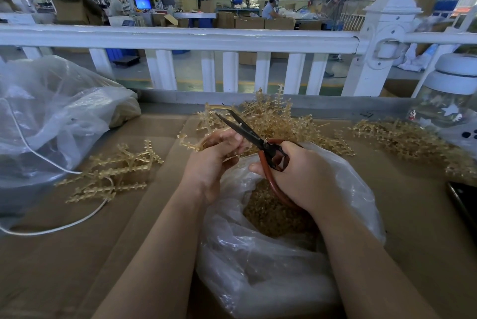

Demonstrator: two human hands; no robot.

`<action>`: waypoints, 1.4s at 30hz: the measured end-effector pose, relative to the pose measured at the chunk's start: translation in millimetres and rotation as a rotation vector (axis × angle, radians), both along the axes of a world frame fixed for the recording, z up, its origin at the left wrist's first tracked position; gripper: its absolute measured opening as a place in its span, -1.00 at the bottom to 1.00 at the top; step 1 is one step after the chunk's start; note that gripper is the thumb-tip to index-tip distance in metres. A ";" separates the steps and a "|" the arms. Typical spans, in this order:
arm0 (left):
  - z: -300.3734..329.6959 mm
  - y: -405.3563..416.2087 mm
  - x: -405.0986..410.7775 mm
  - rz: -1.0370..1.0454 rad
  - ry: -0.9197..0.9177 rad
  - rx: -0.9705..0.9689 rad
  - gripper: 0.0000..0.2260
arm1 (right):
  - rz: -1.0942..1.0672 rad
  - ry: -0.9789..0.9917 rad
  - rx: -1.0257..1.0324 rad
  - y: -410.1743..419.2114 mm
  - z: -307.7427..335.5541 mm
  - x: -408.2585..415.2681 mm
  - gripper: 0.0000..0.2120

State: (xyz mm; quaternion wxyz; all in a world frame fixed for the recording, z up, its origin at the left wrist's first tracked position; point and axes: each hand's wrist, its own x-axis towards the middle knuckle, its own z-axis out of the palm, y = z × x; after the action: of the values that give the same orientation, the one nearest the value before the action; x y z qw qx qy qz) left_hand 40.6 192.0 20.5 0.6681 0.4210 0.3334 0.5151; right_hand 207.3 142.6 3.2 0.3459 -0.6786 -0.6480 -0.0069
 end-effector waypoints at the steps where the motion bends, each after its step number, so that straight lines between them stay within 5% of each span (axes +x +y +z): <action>1: 0.4 -0.3 -0.4 -0.005 0.002 0.004 -0.78 | -0.001 0.001 0.003 0.0 0.3 -0.1 -0.34; 22: -1.0 0.4 -1.1 -0.041 0.013 0.024 -0.70 | -0.030 -0.052 0.010 -0.4 1.3 1.7 -0.35; 28: -2.2 2.0 -1.0 -0.024 -0.009 -0.002 -0.75 | 0.031 0.132 -0.042 -1.2 -0.8 -2.5 -0.54; 34: -3.0 1.9 0.1 -0.028 0.004 -0.055 -0.67 | 0.072 0.388 -0.047 1.4 1.9 -3.5 -0.45; 39: -3.8 -5.3 7.9 -0.098 0.207 0.049 -0.90 | 0.174 0.688 -0.056 6.0 4.2 -6.6 -0.86; 42: -4.0 -4.2 5.0 -0.157 0.255 0.111 -0.81 | 0.196 0.763 -0.055 6.6 4.7 -5.5 -0.95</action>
State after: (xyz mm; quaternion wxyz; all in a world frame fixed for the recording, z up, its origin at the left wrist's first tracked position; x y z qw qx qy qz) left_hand 45.6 187.8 16.5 0.6341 0.5440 0.3526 0.4215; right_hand 201.8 149.2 7.9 0.5425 -0.5764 -0.5345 0.2961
